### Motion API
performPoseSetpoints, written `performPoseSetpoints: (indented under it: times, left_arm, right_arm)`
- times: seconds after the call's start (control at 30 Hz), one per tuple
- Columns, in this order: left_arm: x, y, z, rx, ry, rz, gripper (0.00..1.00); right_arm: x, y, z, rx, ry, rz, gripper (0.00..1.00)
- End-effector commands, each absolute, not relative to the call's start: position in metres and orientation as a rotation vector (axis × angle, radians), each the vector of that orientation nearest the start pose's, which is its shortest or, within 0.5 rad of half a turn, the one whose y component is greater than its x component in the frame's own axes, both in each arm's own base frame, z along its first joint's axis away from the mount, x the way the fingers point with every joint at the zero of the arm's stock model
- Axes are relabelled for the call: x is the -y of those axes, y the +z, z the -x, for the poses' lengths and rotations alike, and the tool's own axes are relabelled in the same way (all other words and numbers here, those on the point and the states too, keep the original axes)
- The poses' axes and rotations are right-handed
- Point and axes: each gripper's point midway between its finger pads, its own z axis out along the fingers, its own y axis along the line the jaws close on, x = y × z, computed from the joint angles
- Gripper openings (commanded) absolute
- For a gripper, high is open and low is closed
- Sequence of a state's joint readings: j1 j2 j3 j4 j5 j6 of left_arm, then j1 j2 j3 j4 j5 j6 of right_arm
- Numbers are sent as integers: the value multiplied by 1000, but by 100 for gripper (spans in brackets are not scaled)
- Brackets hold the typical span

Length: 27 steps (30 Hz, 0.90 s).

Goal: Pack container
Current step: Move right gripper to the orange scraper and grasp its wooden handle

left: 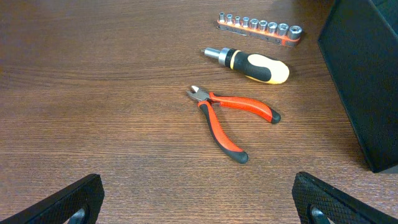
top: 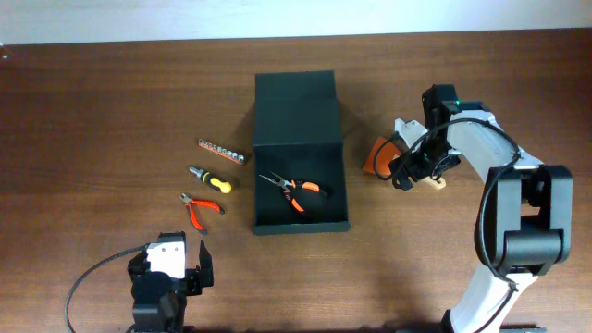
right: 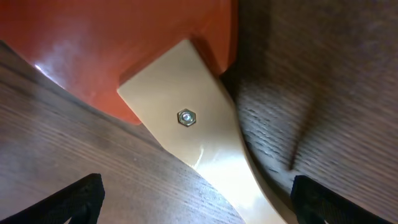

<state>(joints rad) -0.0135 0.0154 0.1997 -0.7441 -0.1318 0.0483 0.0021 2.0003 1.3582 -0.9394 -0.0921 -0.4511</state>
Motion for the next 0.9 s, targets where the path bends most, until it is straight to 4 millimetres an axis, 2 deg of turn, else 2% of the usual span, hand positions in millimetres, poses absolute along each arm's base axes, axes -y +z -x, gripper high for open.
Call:
performPoseSetpoints:
  times: [0.0,0.13,0.33,0.4,0.6,0.87]
  left_arm:
    - [-21,91,-193,-2124,162,29,99]
    - [-21,91,-193,-2124,162,29,99]
    - [-21,91,-193,-2124,161,30,99]
    - [-21,91,-193,-2124,161,30,99]
    - [-21,91,-193,-2124,161,30,99]
    - [-21,91,-193,-2124,161,30,99]
  right_arm:
    - [-15,1,-350,-3073,157,700,95]
    - [-16,-1,-347,-3090,163,669,80]
    - [-17,-1,-344,-3107,177,638,40]
    - [-17,-1,-343,-3119,178,608,30]
    - [-18,-1,-336,-3162,194,519,24]
    - [-36,3,-334,-3153,357,474,22]
